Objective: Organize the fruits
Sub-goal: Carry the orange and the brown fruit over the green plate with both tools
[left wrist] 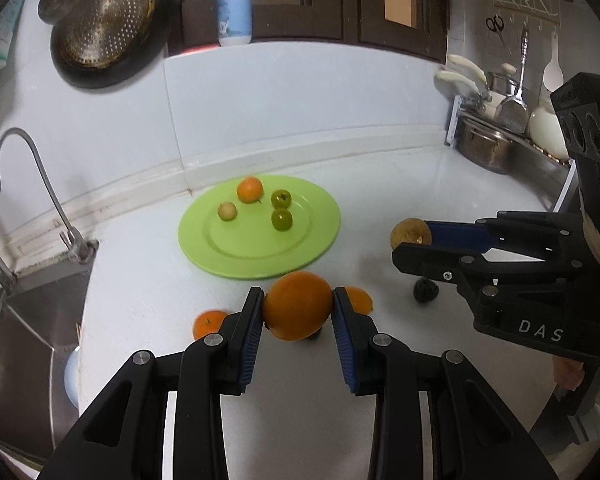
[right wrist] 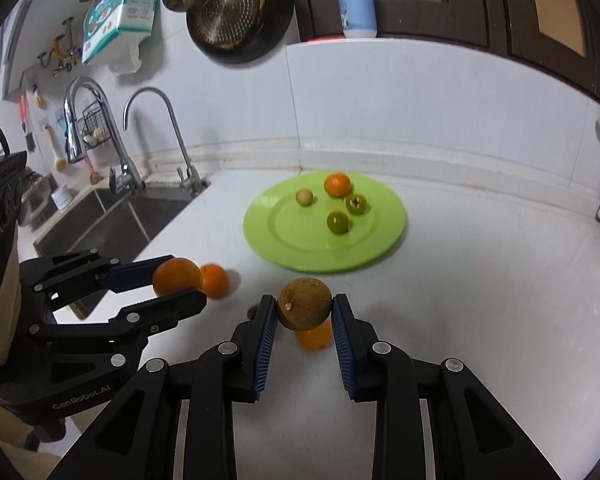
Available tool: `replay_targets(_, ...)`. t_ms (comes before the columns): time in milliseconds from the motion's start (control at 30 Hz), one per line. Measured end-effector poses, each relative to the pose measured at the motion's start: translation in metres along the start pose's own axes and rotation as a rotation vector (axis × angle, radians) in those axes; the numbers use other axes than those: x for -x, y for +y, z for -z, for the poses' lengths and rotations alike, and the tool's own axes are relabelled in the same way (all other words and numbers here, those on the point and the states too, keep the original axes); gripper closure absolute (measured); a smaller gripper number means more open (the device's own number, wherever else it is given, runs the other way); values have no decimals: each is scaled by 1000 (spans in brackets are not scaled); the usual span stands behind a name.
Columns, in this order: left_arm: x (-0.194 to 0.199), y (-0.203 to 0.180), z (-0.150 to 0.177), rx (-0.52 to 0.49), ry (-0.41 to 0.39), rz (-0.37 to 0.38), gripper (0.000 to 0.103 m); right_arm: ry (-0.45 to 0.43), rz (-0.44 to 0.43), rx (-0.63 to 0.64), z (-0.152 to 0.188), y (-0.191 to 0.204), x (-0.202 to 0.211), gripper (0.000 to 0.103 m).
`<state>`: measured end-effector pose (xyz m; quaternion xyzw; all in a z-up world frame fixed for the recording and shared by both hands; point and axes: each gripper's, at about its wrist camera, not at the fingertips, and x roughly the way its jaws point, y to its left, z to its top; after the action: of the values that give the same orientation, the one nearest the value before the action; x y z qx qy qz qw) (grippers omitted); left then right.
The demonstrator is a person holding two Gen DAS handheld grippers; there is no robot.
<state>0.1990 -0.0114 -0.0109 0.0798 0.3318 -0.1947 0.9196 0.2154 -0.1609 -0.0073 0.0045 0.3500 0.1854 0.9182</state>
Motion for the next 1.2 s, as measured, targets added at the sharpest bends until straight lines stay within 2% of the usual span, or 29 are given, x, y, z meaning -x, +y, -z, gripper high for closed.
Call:
replay_targets(367, -4, 22, -32, -36, -64, -31, 69, -67, 1, 36, -39, 5, -5, 73)
replay_targets(533, -16, 34, -46, -59, -63, -48, 69, -74, 4, 42, -57, 6, -16, 73)
replay_targets(1200, -102, 87, -78, -60, 48, -12, 69, 58, 24, 61, -107, -9, -111, 73)
